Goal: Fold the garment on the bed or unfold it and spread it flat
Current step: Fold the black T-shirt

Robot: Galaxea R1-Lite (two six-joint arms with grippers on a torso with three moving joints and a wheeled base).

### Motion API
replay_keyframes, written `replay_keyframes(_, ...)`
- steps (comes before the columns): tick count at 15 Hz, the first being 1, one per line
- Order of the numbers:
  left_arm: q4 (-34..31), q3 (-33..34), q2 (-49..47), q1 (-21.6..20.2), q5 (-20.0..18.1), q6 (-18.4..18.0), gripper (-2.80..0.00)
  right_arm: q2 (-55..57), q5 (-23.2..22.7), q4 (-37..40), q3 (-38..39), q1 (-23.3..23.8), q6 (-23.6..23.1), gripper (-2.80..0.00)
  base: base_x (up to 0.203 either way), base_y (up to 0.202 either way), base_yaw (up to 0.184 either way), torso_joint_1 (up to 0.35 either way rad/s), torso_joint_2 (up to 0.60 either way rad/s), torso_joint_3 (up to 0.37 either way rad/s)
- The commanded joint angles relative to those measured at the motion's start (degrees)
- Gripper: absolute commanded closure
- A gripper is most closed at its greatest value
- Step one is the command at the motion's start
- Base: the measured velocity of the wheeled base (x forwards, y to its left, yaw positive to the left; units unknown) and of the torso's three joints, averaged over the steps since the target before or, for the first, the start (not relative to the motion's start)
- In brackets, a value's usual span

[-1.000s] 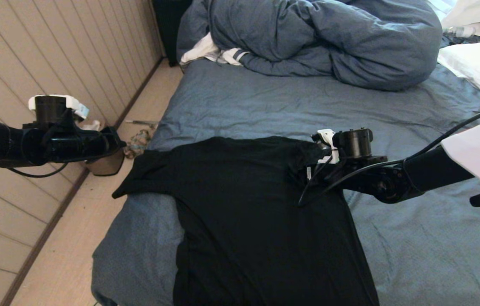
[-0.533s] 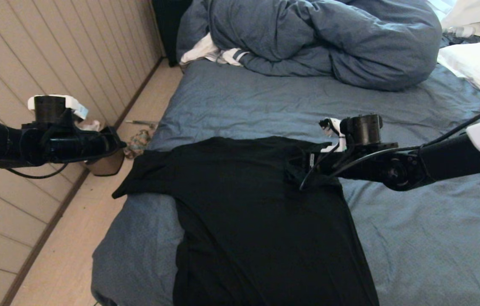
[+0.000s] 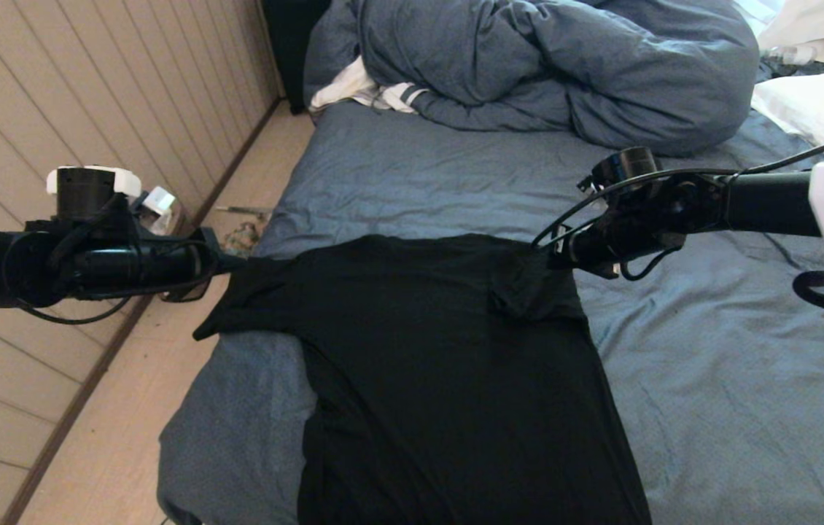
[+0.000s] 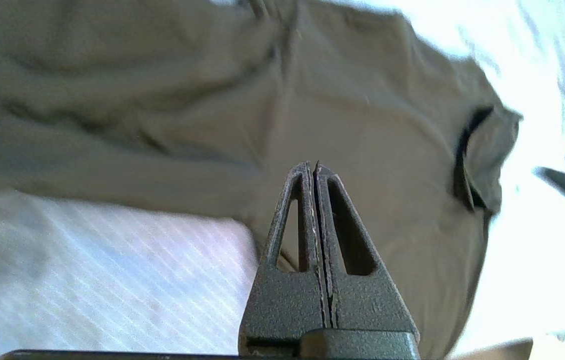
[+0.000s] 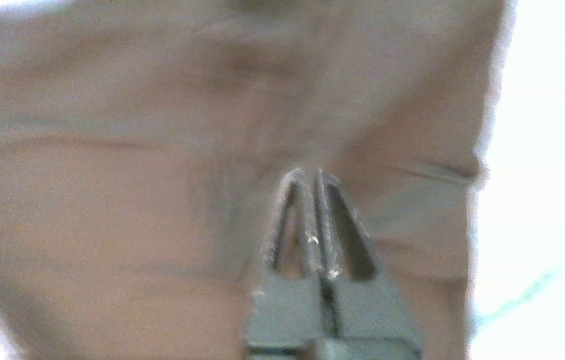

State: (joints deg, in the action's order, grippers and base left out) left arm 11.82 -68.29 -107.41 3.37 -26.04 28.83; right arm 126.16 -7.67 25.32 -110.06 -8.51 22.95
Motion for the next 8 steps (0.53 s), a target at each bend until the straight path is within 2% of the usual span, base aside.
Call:
replay_keyframes(1, 0.1, 0.6, 0.5, 0.8, -0.2, 0.2, 0.0, 5.0, 0.4, 2.4, -2.2, 0.6, 0.1, 0.0, 0.0, 0.0, 0.0, 0.0, 0.0, 0.0)
replay_keyframes(4, 0.0, 1.0, 0.0, 1.8, -0.2, 0.2, 0.0, 7.4, 3.0, -1.2, -2.3, -0.5, -0.5, 0.0, 0.0, 0.0, 0.0, 0.0, 0.0, 0.0)
replay_keyframes(8, 0.1, 1.5, -0.6, 2.3, -0.2, 0.1, 0.0, 9.3, 3.0, -2.4, -2.2, -1.3, 0.1, 0.0, 0.0, 0.0, 0.0, 0.0, 0.0, 0.0)
